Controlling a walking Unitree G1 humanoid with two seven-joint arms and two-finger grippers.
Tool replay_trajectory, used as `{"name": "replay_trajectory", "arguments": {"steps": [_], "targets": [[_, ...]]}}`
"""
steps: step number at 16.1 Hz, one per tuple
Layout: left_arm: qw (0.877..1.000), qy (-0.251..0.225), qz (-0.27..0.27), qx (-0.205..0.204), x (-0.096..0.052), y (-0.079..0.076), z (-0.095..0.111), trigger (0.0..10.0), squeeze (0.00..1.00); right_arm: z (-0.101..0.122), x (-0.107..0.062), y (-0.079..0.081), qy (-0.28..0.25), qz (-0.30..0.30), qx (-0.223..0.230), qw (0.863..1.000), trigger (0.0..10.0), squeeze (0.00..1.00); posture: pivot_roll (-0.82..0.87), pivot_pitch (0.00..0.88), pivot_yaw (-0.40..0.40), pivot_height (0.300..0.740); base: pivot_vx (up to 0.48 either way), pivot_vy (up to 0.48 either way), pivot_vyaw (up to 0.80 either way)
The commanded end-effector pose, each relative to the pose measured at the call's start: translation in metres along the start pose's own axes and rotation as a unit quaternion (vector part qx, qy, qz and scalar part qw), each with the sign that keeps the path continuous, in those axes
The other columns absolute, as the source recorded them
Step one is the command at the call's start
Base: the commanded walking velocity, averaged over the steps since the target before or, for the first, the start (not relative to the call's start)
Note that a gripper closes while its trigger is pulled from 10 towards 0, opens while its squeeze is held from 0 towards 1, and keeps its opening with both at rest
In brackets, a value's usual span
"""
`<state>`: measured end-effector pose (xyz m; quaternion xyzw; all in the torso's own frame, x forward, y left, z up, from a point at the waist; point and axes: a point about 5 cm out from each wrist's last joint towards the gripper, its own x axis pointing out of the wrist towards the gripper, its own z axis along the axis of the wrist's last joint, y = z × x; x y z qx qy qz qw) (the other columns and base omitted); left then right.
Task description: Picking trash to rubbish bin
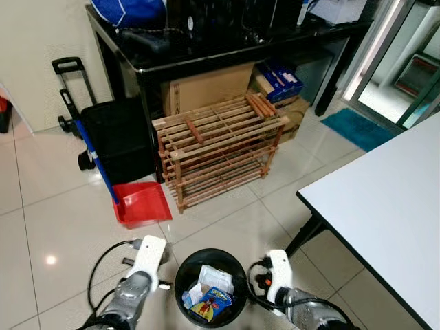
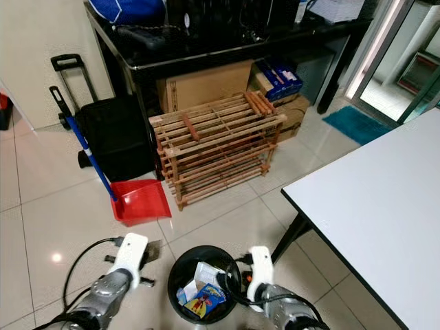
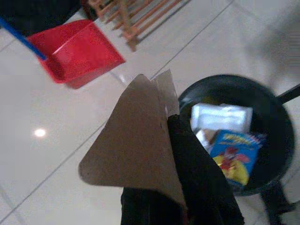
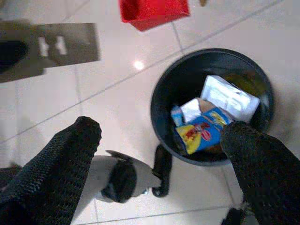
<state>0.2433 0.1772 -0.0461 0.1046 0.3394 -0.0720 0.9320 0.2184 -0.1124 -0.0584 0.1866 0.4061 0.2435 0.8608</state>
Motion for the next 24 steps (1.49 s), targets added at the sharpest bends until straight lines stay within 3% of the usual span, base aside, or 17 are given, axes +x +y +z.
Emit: {"name": "replay_trajectory", "arguments": {"steps": [1, 4, 7, 9, 13, 19, 24], "targets": [[1.0, -0.008, -0.01, -0.011, 0.001, -0.002, 0.004, 10.0, 0.0, -0.001, -0.002, -0.003, -0.003, 0.002, 0.011, 1.0, 10.0, 0.0, -0.01, 0.047, -0.062, 0.74, 0.0, 0.0, 0.0], [0.997, -0.006, -0.052, -0.06, 0.003, -0.014, 0.008, 10.0, 0.0, -0.002, -0.002, -0.002, -0.002, 0.006, 0.02, 1.0, 10.0, 0.0, -0.01, 0.049, -0.065, 0.74, 0.0, 0.0, 0.0], [0.994, -0.013, -0.08, -0.077, 0.005, -0.023, 0.013, 10.0, 0.0, -0.002, -0.003, -0.002, -0.002, 0.015, 0.025, 1.0, 10.0, 0.0, -0.01, 0.05, -0.063, 0.74, 0.0, 0.0, 0.0], [0.985, -0.019, -0.1, -0.14, 0.006, -0.029, 0.018, 10.0, 0.0, -0.002, -0.003, -0.001, -0.001, 0.027, 0.032, 0.999, 10.0, 0.0, -0.02, 0.049, -0.061, 0.74, 0.0, 0.0, 0.0], [0.98, -0.018, -0.112, -0.163, 0.007, -0.031, 0.02, 10.0, 0.0, -0.001, -0.003, -0.001, -0.004, 0.03, 0.033, 0.999, 10.0, 0.0, -0.02, 0.054, -0.063, 0.74, 0.0, 0.0, 0.0], [0.985, 0.004, -0.12, -0.127, 0.008, -0.049, 0.02, 10.0, 0.0, -0.008, -0.004, 0.001, -0.001, 0.035, 0.03, 0.999, 10.0, 0.0, -0.06, 0.101, -0.062, 0.74, 0.0, 0.0, 0.0], [0.984, 0.017, -0.13, -0.123, 0.006, -0.06, 0.014, 10.0, 0.0, -0.022, -0.007, 0.002, 0.004, 0.038, 0.039, 0.998, 10.0, 0.0, -0.09, 0.144, -0.065, 0.74, 0.0, 0.0, 0.0]]}}
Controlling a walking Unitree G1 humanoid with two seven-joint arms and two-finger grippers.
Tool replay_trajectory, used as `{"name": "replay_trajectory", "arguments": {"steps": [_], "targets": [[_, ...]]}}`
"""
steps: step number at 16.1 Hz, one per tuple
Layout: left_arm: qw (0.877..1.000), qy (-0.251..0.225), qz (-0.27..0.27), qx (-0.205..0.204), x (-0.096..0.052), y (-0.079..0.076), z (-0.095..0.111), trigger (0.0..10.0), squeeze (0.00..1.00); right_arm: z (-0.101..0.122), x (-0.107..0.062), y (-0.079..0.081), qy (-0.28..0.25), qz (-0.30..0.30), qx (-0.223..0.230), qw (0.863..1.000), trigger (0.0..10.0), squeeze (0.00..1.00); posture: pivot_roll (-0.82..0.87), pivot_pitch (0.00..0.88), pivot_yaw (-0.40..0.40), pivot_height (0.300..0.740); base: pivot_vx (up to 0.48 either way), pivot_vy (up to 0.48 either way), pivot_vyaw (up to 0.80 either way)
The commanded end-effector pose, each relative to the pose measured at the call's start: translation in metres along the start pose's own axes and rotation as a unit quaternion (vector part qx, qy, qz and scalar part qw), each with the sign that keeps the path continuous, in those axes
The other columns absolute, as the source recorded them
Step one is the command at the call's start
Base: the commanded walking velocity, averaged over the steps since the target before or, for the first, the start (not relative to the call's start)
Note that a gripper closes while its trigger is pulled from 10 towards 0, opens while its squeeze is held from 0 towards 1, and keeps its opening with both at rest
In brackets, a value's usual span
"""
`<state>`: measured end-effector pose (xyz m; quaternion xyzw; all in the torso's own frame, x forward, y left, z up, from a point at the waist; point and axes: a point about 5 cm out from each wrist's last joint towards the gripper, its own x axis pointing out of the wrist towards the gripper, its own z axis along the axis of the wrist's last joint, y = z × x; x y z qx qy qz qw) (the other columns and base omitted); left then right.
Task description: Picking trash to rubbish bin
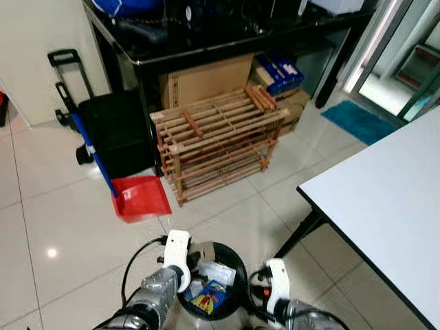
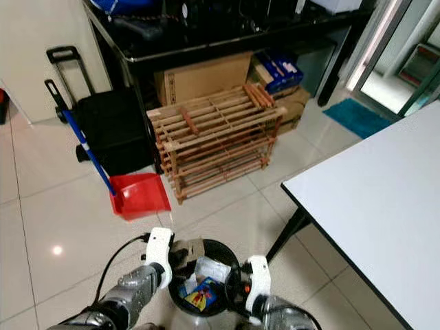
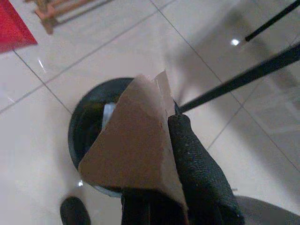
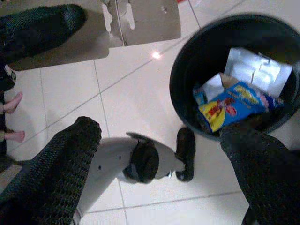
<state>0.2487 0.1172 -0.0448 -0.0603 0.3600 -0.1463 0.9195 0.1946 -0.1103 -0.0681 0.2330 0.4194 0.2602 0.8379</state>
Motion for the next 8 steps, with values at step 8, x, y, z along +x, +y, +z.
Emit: {"name": "replay_trajectory", "arguments": {"steps": [8], "targets": [[0.999, 0.02, -0.004, 0.034, -0.002, -0.003, -0.012, 10.0, 0.0, -0.013, -0.008, -0.003, -0.006, 0.007, 0.007, 1.0, 10.0, 0.0, -0.11, 0.197, -0.066, 0.74, 0.0, 0.0, 0.0]]}}
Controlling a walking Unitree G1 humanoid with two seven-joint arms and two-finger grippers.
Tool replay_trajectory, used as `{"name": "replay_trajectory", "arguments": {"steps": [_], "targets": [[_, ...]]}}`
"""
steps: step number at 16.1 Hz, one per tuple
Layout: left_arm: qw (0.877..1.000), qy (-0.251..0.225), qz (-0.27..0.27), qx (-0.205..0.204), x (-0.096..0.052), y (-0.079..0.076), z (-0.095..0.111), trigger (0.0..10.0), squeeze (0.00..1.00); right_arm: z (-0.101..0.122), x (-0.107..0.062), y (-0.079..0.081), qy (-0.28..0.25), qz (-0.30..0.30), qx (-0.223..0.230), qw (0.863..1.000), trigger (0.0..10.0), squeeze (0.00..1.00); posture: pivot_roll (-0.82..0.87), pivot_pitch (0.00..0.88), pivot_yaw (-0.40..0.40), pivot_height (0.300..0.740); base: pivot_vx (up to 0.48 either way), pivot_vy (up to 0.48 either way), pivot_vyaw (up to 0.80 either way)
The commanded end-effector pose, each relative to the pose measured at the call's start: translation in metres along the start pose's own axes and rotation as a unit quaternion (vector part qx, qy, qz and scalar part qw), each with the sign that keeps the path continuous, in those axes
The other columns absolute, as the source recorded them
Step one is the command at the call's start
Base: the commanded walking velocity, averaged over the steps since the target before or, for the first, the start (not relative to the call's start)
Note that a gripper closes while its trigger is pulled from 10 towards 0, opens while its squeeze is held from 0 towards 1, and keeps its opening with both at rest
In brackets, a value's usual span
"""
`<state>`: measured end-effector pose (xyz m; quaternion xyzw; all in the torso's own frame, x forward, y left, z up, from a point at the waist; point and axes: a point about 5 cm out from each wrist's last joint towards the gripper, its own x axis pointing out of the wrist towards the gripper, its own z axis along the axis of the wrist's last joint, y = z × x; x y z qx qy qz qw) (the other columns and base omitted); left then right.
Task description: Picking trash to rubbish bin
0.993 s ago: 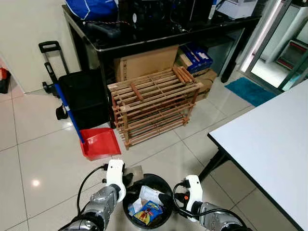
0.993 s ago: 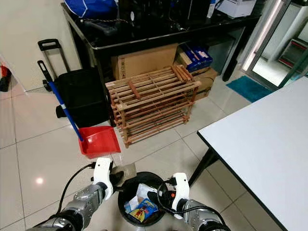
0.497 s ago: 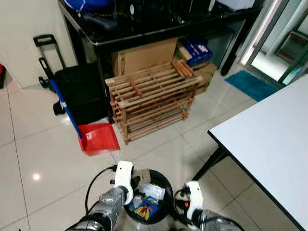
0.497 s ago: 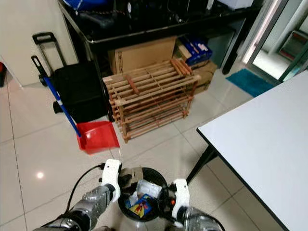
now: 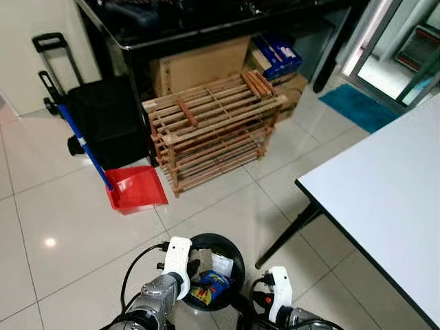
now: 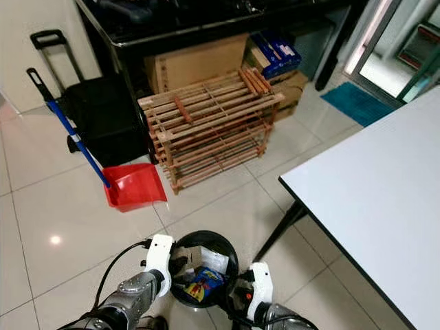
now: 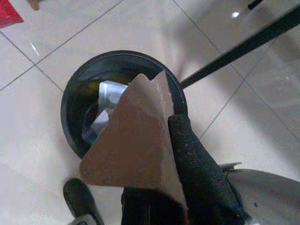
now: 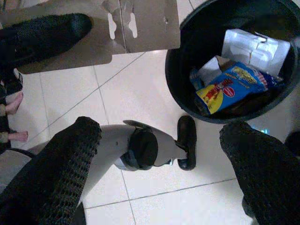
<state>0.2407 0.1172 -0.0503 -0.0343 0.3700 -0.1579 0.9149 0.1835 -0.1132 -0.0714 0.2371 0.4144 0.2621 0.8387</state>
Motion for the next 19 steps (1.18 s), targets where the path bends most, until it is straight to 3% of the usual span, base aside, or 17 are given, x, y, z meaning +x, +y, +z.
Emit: {"name": "replay_trajectory", "arguments": {"steps": [1, 3, 4, 5, 14, 15, 17, 19], "targets": [[1.0, 0.005, -0.001, 0.014, 0.0, -0.002, -0.001, 10.0, 0.0, -0.004, -0.003, -0.001, 0.0, 0.003, 0.007, 1.0, 10.0, 0.0, -0.12, 0.202, -0.067, 0.74, 0.0, 0.0, 0.0], [1.0, 0.005, 0.001, 0.024, 0.001, -0.002, 0.001, 10.0, 0.0, -0.007, -0.004, -0.001, -0.001, 0.003, 0.009, 1.0, 10.0, 0.0, -0.12, 0.205, -0.069, 0.74, 0.0, 0.0, 0.0], [1.0, 0.004, 0.001, 0.025, 0.001, -0.001, 0.001, 10.0, 0.22, -0.007, -0.004, -0.001, -0.001, 0.002, 0.009, 1.0, 10.0, 0.0, -0.12, 0.205, -0.069, 0.74, 0.0, 0.0, 0.0], [1.0, 0.002, 0.003, 0.028, 0.001, -0.001, 0.003, 10.0, 1.0, -0.007, -0.004, -0.001, -0.001, 0.002, 0.01, 1.0, 10.0, 0.0, -0.12, 0.205, -0.069, 0.74, 0.0, 0.0, 0.0], [0.999, 0.01, -0.001, 0.051, 0.001, -0.002, 0.002, 10.0, 1.0, -0.004, -0.003, 0.0, -0.004, 0.001, 0.011, 1.0, 10.0, 0.0, -0.1, 0.185, -0.066, 0.74, 0.0, 0.0, 0.0], [0.998, 0.005, 0.006, 0.061, 0.0, 0.002, 0.003, 10.0, 0.0, -0.001, -0.002, -0.002, -0.007, -0.009, 0.005, 1.0, 10.0, 0.0, -0.1, 0.171, -0.061, 0.74, 0.0, 0.0, 0.0], [0.998, -0.001, 0.019, 0.067, -0.002, 0.01, 0.005, 10.0, 0.0, 0.004, -0.002, -0.005, -0.013, -0.03, -0.009, 0.999, 10.0, 0.0, -0.08, 0.157, -0.055, 0.74, 0.0, 0.0, 0.0], [0.996, 0.004, 0.048, 0.072, -0.008, 0.029, 0.001, 10.0, 0.0, 0.018, -0.004, -0.015, -0.041, -0.105, -0.034, 0.993, 10.0, 0.0, -0.06, 0.13, -0.051, 0.74, 0.0, 0.0, 0.0]]}}
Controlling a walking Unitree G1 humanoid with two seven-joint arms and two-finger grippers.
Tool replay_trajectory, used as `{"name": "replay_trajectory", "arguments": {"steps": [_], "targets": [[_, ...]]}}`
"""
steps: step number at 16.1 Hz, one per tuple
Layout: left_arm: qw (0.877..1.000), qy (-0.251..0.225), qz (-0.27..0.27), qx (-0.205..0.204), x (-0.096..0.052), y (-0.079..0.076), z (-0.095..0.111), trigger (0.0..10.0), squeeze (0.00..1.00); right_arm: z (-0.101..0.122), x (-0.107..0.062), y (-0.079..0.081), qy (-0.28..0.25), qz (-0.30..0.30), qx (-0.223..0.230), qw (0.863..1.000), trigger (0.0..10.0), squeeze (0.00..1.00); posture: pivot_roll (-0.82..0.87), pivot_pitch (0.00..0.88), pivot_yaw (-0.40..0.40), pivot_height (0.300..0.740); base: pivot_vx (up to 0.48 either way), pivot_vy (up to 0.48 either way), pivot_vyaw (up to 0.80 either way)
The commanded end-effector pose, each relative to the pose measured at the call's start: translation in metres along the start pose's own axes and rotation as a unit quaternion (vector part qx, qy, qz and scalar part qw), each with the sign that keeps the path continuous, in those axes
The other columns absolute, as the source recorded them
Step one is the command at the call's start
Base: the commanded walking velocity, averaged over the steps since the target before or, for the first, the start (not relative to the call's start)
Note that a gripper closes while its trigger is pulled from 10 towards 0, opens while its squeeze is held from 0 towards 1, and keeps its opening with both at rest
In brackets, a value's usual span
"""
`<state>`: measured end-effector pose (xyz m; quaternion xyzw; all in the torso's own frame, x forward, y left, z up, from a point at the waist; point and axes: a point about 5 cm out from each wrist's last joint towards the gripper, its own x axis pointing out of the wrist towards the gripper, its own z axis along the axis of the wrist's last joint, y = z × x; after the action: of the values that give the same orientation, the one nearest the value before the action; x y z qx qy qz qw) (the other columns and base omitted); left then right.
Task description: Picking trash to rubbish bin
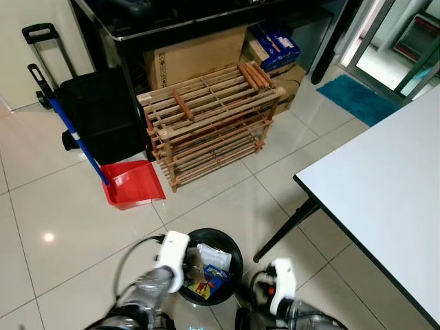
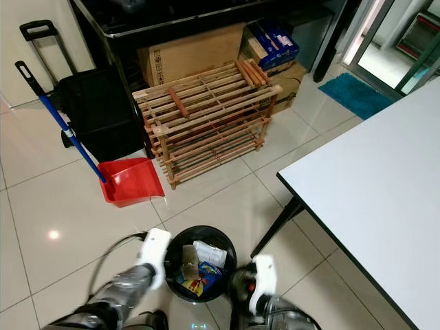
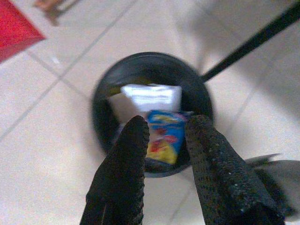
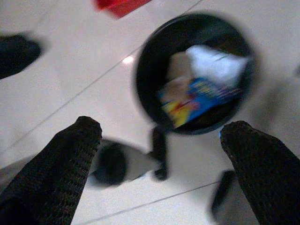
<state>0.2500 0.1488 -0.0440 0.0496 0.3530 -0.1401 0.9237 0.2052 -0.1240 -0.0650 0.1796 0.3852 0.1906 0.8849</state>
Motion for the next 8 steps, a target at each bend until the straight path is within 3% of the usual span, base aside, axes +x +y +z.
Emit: {"name": "replay_trajectory", "arguments": {"steps": [1, 5, 8], "targets": [[1.0, 0.025, 0.015, 0.003, -0.005, 0.007, -0.014, 10.0, 0.0, 0.002, -0.005, -0.015, -0.001, -0.07, -0.021, 0.997, 10.0, 0.0, -0.04, 0.108, -0.047, 0.74, 0.0, 0.0, 0.0], [0.998, 0.045, 0.046, 0.005, -0.015, 0.028, -0.029, 10.0, 0.0, 0.012, -0.006, -0.024, -0.014, -0.127, -0.038, 0.991, 10.0, 0.0, -0.01, 0.061, -0.041, 0.74, 0.0, 0.0, 0.0], [0.997, 0.041, 0.057, -0.011, -0.016, 0.03, -0.031, 10.0, 0.0, 0.014, -0.011, -0.036, -0.014, -0.191, -0.059, 0.98, 10.0, 0.0, 0.0, 0.03, -0.049, 0.74, 0.0, 0.0, 0.0]]}}
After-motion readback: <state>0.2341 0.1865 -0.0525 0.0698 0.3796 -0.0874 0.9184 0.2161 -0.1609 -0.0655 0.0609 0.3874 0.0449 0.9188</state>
